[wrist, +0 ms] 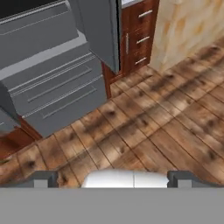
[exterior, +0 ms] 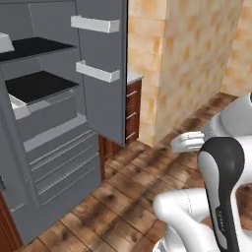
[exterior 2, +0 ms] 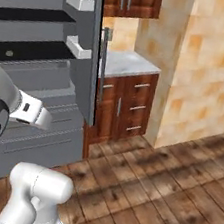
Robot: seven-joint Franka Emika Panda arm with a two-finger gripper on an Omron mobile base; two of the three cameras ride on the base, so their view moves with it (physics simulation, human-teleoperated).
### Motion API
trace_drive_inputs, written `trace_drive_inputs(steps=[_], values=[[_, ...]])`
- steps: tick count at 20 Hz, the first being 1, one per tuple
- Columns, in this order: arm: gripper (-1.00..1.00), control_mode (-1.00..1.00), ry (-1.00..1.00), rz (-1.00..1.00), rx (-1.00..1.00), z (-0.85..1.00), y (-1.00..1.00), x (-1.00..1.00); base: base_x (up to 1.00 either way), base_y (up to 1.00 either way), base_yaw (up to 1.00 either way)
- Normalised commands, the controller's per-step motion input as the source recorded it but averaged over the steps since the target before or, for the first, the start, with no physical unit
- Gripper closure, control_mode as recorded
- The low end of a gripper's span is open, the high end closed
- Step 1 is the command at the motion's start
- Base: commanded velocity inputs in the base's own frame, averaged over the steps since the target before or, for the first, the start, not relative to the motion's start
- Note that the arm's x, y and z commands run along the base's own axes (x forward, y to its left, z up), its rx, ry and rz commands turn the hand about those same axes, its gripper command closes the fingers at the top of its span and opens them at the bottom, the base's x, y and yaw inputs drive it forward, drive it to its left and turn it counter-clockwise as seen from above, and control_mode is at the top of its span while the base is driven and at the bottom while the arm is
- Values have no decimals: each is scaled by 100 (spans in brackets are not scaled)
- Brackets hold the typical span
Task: Grab the garlics from the fridge, place them in the blender, close the lid, and turn on the blender to create a marinade.
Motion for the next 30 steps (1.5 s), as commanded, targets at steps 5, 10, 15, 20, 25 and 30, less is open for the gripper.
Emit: trace_drive_inputs(steps=[5,10,15,20,25,30], values=[[-100,100,0,0,0,0,0,0,71,9,72],[-100,100,0,0,0,0,0,0,100,-11,60],[-100,100,0,0,0,0,0,0,86,-50,48],[-100,100,0,0,0,0,0,0,77,-49,33],[-100,100,0,0,0,0,0,0,78,-5,21],[-100,100,0,0,0,0,0,0,35,12,10]])
